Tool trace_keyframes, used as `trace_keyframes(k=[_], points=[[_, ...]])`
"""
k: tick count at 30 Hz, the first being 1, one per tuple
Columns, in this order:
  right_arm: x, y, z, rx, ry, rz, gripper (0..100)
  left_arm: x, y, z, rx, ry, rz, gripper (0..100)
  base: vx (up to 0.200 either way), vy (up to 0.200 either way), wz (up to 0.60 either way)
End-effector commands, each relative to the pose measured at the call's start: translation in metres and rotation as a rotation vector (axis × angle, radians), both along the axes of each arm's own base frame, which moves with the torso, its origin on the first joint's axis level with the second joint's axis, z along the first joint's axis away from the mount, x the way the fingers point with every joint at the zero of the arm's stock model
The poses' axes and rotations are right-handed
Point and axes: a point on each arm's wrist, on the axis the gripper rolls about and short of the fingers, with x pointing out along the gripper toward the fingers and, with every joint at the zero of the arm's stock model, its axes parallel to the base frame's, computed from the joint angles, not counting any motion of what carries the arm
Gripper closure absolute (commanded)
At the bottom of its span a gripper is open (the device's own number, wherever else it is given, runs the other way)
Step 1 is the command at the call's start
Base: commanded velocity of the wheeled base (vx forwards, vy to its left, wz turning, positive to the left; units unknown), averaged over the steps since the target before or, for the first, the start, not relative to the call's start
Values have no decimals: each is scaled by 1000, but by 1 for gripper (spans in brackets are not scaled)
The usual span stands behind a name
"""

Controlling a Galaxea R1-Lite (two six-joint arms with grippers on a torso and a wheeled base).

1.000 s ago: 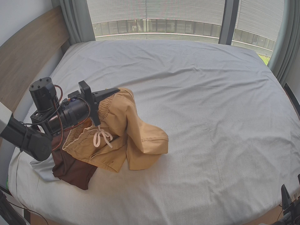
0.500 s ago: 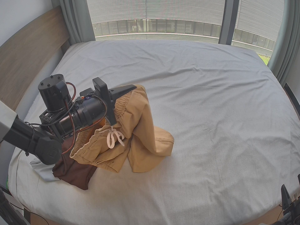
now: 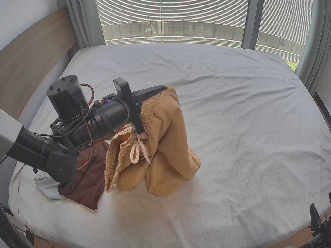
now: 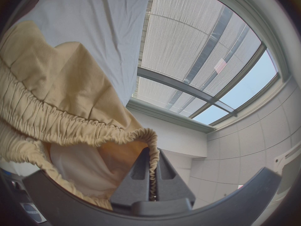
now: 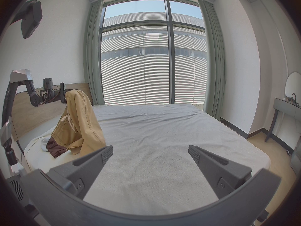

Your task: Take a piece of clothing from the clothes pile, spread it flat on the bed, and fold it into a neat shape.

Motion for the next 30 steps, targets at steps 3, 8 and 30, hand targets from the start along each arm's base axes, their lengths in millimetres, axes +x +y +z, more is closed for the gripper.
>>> trace_keyframes(k=[3,8,30], points=[[0,0,-5,0,5,0,0,3,-10,8,-149,-8,-54,100,0,0,0],[0,0,-5,0,5,0,0,7,-25,-7,-235,-45,-111,100,0,0,0],[0,0,-5,0,3,1,0,1,-68,2,-268,-84,-228,100,0,0,0]])
